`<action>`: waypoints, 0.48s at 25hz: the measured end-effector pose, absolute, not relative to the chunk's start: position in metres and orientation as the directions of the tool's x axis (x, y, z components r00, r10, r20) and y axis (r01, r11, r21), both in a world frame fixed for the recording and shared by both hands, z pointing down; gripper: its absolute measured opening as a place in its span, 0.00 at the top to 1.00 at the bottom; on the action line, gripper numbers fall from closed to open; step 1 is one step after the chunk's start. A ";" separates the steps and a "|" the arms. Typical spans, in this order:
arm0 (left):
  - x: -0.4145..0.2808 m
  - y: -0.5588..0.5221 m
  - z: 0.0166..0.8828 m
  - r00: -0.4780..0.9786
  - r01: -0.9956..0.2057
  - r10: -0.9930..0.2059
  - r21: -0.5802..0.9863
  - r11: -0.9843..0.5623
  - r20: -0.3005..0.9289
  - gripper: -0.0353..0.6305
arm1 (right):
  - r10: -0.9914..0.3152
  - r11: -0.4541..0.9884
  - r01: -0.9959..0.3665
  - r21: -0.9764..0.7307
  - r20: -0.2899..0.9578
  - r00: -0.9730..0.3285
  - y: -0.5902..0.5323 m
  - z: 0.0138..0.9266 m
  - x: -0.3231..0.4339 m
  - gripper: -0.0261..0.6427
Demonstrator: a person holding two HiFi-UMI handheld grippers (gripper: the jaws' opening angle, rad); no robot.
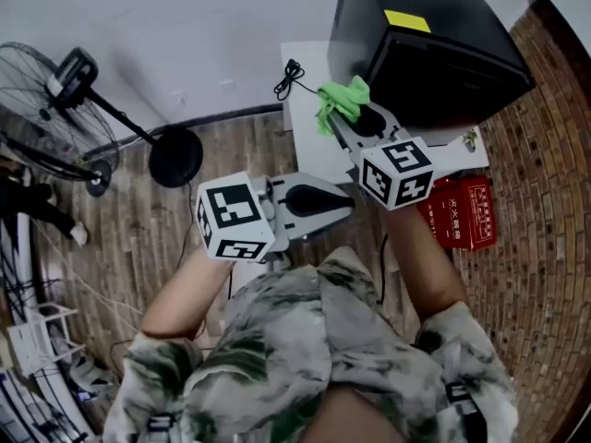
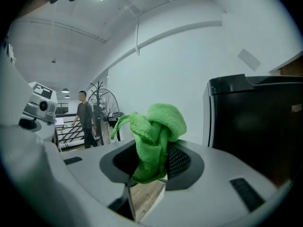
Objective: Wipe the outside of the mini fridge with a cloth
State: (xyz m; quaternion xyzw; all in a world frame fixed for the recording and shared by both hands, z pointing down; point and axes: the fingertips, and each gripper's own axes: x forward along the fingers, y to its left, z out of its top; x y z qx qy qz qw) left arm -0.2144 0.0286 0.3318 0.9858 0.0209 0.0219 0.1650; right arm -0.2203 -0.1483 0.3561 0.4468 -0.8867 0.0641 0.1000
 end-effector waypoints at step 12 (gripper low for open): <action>-0.244 0.010 0.326 0.998 0.067 0.065 0.327 -0.943 -0.019 0.91 | -0.952 0.280 -0.958 -0.067 0.110 -0.286 -0.255 0.316 -0.215 0.74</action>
